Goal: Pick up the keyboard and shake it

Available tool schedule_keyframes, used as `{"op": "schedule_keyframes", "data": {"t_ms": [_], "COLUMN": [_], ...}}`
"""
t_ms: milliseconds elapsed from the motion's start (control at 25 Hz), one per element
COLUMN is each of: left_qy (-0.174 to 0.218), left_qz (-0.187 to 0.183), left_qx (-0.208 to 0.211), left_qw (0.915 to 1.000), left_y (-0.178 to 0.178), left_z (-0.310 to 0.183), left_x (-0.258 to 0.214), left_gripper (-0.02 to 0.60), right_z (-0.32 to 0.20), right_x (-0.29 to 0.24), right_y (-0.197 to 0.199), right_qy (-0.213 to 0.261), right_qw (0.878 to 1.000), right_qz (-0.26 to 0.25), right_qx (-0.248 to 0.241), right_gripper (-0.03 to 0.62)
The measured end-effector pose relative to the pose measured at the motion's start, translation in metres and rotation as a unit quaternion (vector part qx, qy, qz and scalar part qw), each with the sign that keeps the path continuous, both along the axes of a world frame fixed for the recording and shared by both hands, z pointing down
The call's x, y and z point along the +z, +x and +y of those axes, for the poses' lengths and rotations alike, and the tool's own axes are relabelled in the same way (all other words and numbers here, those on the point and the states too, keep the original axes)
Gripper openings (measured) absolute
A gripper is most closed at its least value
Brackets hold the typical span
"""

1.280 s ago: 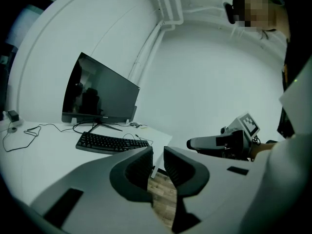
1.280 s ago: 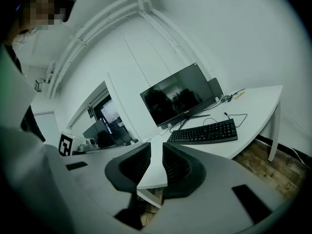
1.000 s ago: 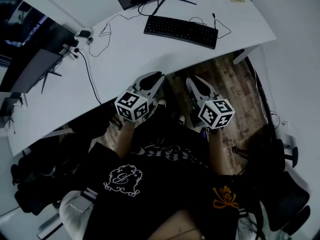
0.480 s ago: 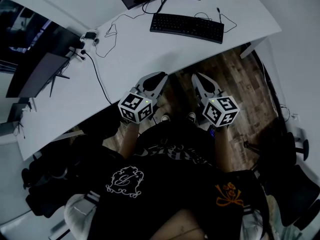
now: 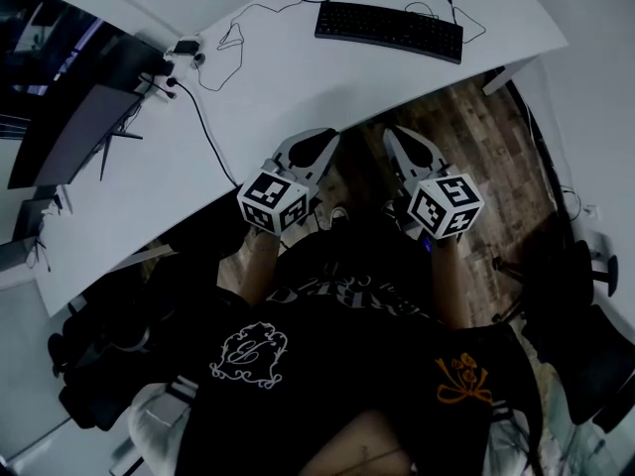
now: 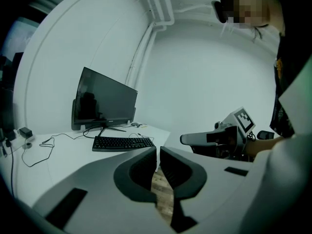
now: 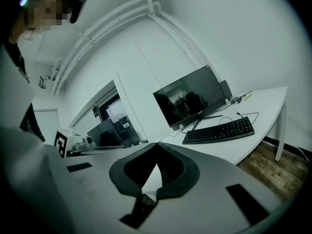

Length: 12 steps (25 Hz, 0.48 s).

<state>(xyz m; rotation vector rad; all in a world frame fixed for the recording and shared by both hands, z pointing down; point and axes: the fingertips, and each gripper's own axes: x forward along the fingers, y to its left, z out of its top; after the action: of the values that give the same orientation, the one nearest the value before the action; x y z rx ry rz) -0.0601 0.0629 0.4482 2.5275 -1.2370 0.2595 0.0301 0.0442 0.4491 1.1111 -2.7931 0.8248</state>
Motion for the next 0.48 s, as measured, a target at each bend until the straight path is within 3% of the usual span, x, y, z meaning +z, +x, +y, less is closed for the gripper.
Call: {"op": "schedule_keyframes", "data": {"t_ms": [480], "left_qy": [0.01], "left_qz": [0.021], "left_qx": [0.017], "left_qw": [0.9996], "left_y": [-0.038], "left_z": [0.03], "left_x": [0.0], "left_gripper": [0.038], "right_z": [0.032], "right_x": [-0.002], "right_y": [-0.044], "right_qy": [0.012], "right_qw": [1.0], "right_qz": [0.011], "right_qx": [0.007], "right_gripper": [0.011]}}
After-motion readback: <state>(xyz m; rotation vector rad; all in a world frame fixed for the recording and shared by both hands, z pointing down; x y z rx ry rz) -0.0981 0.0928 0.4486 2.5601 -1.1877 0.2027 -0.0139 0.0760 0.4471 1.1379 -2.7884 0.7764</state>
